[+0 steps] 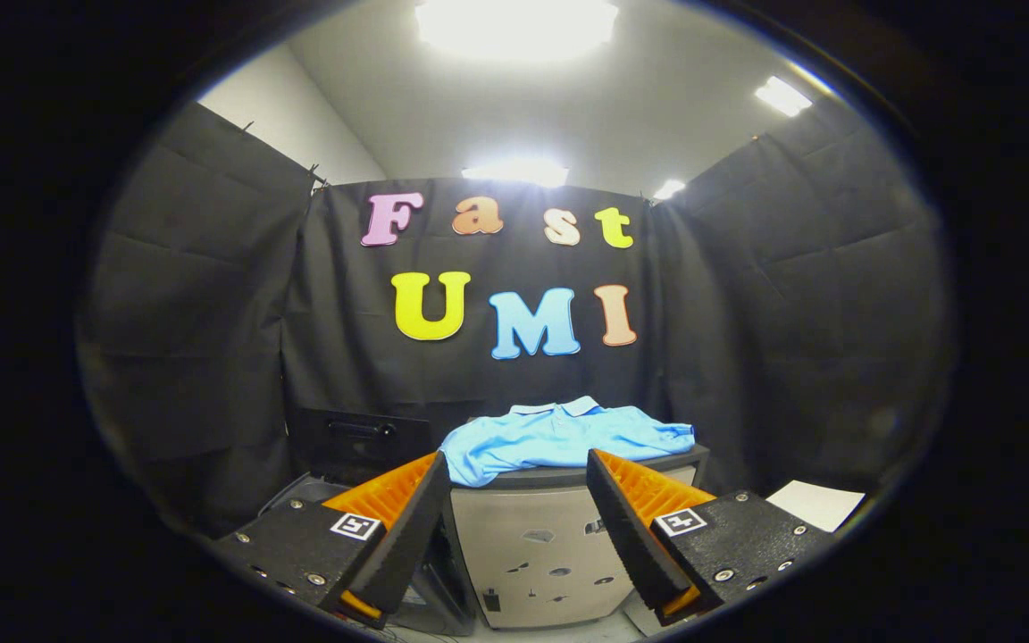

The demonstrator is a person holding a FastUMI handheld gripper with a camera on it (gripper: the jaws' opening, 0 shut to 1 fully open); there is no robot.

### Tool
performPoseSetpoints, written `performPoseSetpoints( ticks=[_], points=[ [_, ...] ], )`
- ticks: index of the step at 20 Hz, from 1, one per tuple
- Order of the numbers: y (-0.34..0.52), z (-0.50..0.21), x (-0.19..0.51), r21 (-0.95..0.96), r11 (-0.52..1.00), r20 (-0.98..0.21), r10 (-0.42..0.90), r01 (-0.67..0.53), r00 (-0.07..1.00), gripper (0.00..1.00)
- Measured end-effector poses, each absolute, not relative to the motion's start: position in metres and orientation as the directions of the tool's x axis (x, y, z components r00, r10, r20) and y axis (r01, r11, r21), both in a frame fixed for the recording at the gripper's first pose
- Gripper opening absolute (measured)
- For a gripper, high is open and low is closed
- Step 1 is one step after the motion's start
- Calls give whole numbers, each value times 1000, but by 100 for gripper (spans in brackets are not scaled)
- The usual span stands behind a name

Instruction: Put the clothes into the washing machine and then close the washing machine lid.

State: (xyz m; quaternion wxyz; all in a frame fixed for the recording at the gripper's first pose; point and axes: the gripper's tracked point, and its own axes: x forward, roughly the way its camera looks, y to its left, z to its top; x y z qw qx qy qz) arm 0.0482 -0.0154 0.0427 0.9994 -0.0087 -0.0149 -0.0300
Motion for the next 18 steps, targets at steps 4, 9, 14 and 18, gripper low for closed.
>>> performPoseSetpoints(
  ticks=[4, 9, 14, 18],
  points=[
    [-32, 56, 75, -8, 998, 34, -67, 68, 997, 96],
    [-51, 67, 109, -13, 998, 30, -61, 61, 998, 96],
    [-69, 75, 143, -4, 999, 13, -48, 48, 999, 96],
    [-77, 80, 170, -18, 999, -9, -33, 33, 999, 96]
  ],
)
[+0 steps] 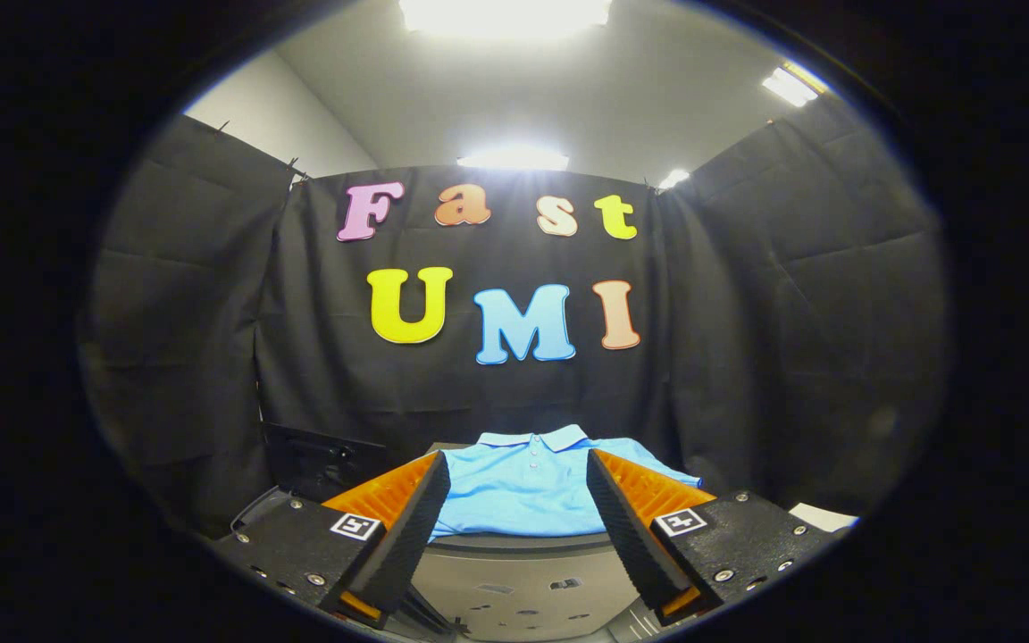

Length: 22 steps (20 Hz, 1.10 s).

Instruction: Put the clothes into the washing machine and then close the washing machine lid.

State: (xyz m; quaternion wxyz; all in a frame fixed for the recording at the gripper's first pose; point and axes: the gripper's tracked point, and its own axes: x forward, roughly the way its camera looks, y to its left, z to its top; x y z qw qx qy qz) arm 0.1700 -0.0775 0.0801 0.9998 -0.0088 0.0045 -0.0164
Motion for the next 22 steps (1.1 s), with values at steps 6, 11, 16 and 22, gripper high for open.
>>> performPoseSetpoints(
  ticks=[6, 11, 16, 22],
  points=[
    [-88, 84, 211, -19, 1000, -50, -15, 14, 999, 96],
    [-94, 70, 252, -10, 1000, -138, 17, -18, 990, 96],
    [-105, 59, 291, 7, 1000, -203, 26, -25, 979, 96],
    [-109, 32, 334, 23, 999, -317, 48, -43, 947, 96]
  ],
)
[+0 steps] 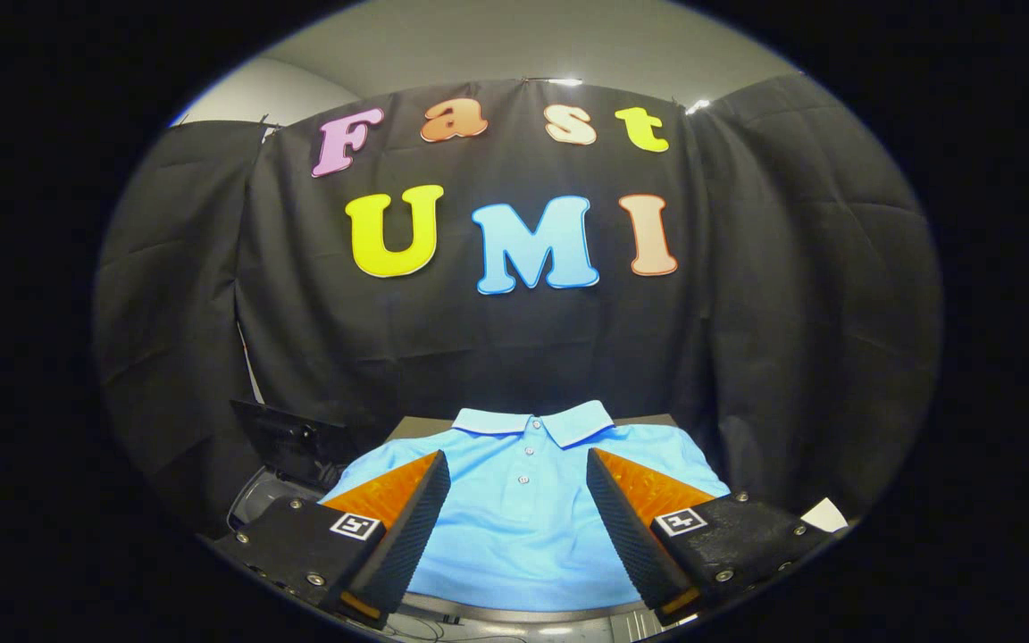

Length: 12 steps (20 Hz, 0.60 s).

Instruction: Put the clothes into the washing machine and then close the washing machine lid.

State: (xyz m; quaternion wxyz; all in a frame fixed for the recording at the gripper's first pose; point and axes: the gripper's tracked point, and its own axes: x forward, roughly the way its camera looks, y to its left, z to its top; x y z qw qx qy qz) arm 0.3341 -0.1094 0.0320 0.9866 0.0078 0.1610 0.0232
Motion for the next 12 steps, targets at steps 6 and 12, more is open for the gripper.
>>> performPoseSetpoints(
  ticks=[6, 12],
  points=[
    [-114, 6, 365, 39, 998, -411, 53, -40, 910, 96],
    [-109, -23, 388, 51, 996, -519, 89, -73, 850, 96]
  ],
)
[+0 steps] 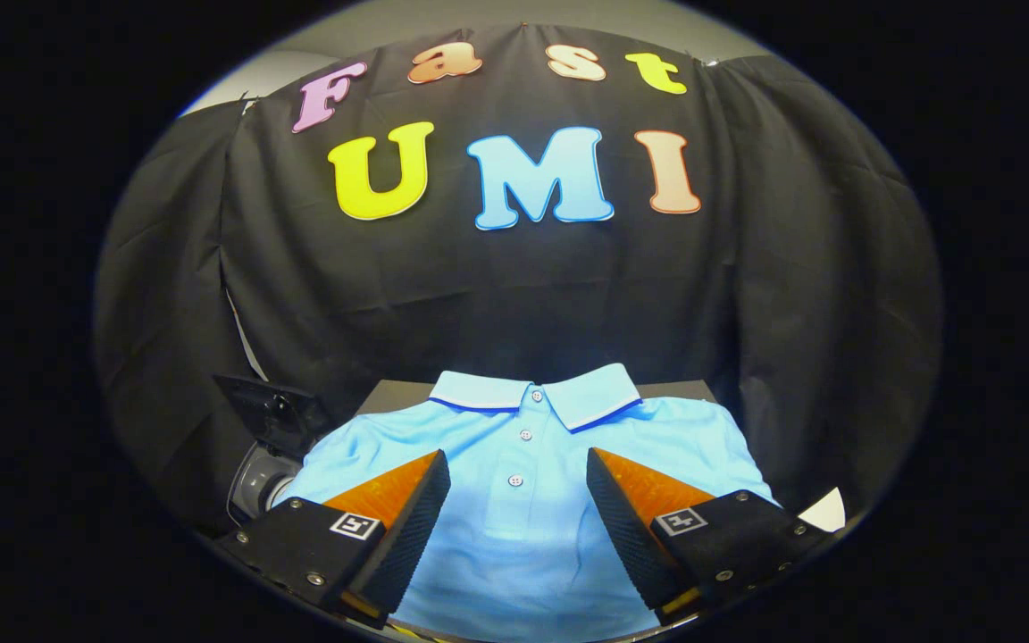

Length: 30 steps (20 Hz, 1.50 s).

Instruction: Put the clothes into the washing machine and then close the washing machine lid.

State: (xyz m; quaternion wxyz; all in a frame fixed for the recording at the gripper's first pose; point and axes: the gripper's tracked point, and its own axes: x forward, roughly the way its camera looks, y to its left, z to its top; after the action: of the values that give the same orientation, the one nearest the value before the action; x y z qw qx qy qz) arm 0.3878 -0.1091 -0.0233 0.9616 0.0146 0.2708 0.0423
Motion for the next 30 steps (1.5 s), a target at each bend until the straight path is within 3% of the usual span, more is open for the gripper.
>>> performPoseSetpoints(
  ticks=[11, 17, 25, 26, 30],
  points=[
    [-106, -68, 408, 61, 992, -653, 125, -113, 747, 96],
    [-107, -68, 408, -10, 986, -650, 118, -164, 751, 95],
    [-103, -67, 409, 10, 994, -663, 85, -105, 744, 72],
    [-101, -67, 410, 21, 995, -657, 88, -98, 749, 57],
    [-99, -66, 409, 57, 994, -634, 111, -97, 765, 16]
  ],
)
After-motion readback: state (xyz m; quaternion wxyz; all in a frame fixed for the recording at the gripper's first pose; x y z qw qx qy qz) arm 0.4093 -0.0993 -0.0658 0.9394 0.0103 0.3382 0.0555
